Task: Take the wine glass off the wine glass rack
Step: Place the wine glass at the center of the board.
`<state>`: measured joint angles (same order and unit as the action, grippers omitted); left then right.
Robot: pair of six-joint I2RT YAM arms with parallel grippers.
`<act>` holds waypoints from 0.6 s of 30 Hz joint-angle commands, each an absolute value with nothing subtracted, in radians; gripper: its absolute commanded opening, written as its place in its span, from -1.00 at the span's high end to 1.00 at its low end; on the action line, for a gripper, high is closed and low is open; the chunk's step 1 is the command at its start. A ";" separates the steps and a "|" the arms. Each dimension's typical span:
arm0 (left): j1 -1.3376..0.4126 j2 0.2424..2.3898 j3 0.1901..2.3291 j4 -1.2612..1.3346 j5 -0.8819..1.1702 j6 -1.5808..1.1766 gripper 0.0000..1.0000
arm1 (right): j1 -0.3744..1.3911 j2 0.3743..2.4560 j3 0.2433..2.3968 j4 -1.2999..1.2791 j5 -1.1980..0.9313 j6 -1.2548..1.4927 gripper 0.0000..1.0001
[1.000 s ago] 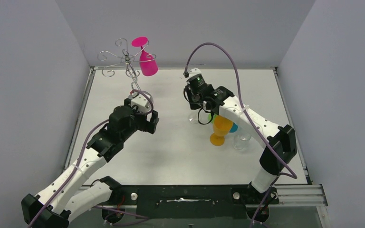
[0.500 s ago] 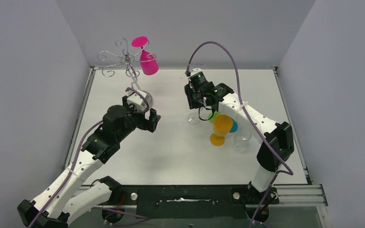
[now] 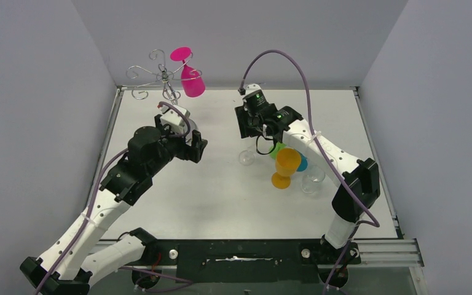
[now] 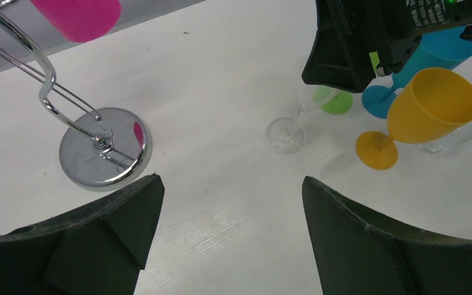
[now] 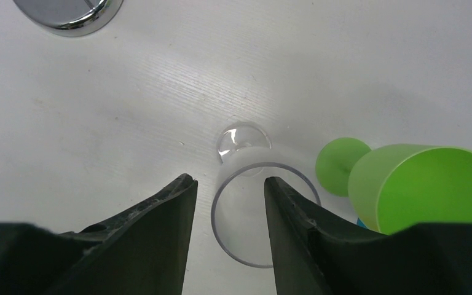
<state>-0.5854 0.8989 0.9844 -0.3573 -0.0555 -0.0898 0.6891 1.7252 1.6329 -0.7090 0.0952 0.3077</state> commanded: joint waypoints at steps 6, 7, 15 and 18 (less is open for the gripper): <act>-0.583 0.917 1.089 -0.363 -0.092 -0.097 -0.68 | 0.714 1.711 1.697 -0.705 0.183 0.291 0.38; -0.583 0.916 1.088 -0.363 -0.092 -0.097 -0.68 | 0.717 1.718 1.705 -0.713 0.196 0.286 0.40; -0.582 0.913 1.105 -0.380 -0.109 -0.098 -0.69 | 0.733 1.755 1.740 -0.735 0.274 0.247 0.59; -0.582 0.914 1.109 -0.382 -0.119 -0.095 -0.69 | 0.733 1.764 1.746 -0.737 0.285 0.248 0.66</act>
<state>-0.5854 0.9188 1.0477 -0.4026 -0.0948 -0.0929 0.7277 1.7477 1.7027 -0.7418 0.2203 0.2691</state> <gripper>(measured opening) 0.843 0.188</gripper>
